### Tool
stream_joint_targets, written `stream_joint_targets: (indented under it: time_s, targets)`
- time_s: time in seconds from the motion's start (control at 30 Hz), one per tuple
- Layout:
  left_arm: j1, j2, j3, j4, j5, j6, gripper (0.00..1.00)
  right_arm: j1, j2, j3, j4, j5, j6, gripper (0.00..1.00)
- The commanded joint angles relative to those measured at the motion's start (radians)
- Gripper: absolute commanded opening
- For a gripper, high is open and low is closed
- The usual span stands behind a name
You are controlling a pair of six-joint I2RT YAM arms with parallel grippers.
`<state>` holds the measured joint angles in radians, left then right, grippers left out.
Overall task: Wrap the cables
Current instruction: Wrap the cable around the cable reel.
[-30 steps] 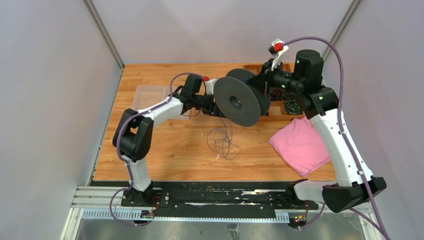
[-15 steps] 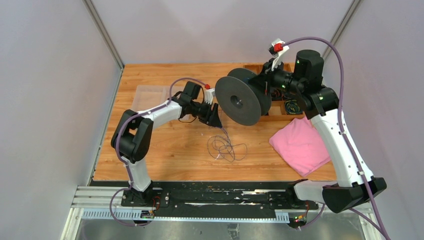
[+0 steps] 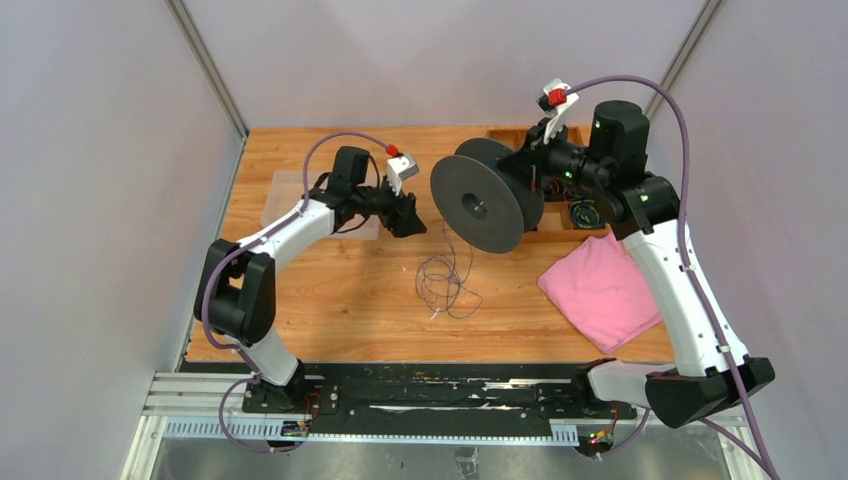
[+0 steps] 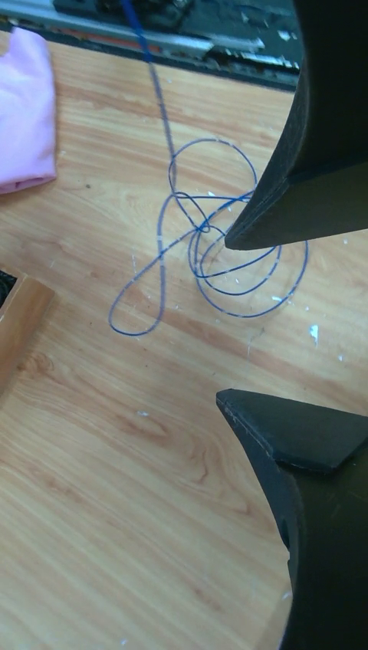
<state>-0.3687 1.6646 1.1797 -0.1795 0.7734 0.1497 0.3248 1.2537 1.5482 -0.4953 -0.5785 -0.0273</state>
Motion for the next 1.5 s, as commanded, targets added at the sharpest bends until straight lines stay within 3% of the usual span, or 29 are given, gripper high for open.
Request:
stream_joint_targets:
  time_s: [0.0, 0.27, 0.6, 0.93, 1.2, 1.33, 1.47]
  targets:
    - [0.013, -0.061, -0.055, 0.072, 0.1, 0.275, 0.73, -0.009, -0.038, 0.044, 0.031, -0.043, -0.002, 0.01]
    - [0.012, 0.006, 0.049, -0.115, 0.237, 0.726, 0.76, -0.009, -0.036, 0.053, 0.019, -0.073, 0.008, 0.01]
    - [-0.042, 0.103, 0.084, -0.084, 0.297, 0.794, 0.76, -0.008, -0.033, 0.084, 0.018, -0.105, 0.051, 0.01]
    - [-0.089, 0.151, 0.06, 0.142, 0.328, 0.628, 0.71, -0.01, -0.042, 0.092, 0.015, -0.114, 0.065, 0.01]
    - [-0.122, 0.189, 0.054, 0.185, 0.348, 0.579, 0.55, -0.012, -0.047, 0.09, 0.015, -0.107, 0.06, 0.01]
    - [-0.124, 0.205, 0.049, 0.182, 0.36, 0.554, 0.37, -0.016, -0.052, 0.091, 0.013, -0.1, 0.055, 0.01]
    - [-0.12, 0.186, 0.051, 0.1, 0.319, 0.596, 0.14, -0.02, -0.062, 0.095, 0.008, -0.072, 0.051, 0.01]
